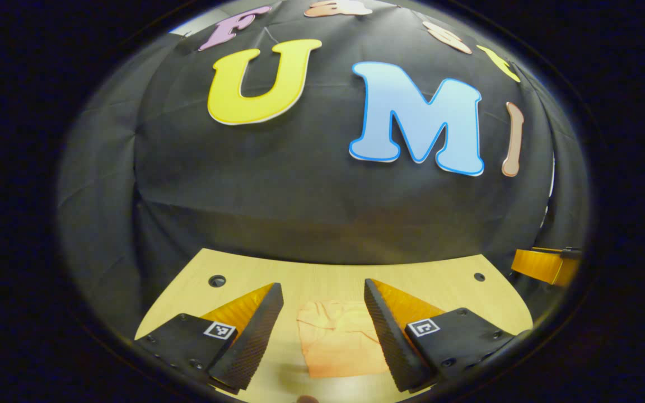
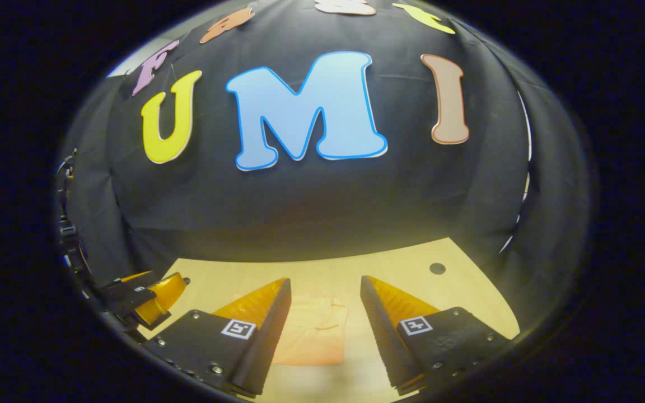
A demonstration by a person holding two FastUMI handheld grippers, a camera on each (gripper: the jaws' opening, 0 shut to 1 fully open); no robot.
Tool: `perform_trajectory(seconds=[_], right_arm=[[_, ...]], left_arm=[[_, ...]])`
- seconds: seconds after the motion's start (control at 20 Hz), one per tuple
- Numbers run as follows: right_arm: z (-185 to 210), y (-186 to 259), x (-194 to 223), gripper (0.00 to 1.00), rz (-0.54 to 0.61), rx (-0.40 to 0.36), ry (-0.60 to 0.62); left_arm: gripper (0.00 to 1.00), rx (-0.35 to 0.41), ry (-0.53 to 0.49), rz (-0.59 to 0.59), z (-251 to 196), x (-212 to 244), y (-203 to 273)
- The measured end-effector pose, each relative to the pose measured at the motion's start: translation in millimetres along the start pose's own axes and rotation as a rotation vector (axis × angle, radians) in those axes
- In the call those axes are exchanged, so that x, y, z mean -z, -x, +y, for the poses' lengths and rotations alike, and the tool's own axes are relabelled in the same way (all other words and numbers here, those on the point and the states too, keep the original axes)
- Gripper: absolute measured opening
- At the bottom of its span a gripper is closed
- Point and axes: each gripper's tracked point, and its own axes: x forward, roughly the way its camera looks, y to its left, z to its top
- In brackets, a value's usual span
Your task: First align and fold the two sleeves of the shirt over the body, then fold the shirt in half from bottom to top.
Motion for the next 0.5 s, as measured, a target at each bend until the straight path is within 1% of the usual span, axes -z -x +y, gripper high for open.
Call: perform_trajectory(seconds=[0.15,0.3,0.4,0.5], right_arm=[[3,7,-1,0.78,-0.047,-0.007,0.009],[6,17,3,0.78,-0.090,0.003,0.023],[10,22,4,0.78,-0.113,0.016,0.034],[11,24,5,0.78,-0.134,0.020,0.030]], left_arm=[[0.96,-0.004,-0.004,-0.017,3,-4,3],[0.96,-0.029,-0.011,-0.043,4,-7,1],[0.95,-0.044,-0.026,-0.065,3,-7,2],[0.96,-0.051,-0.046,-0.087,3,-8,2]])
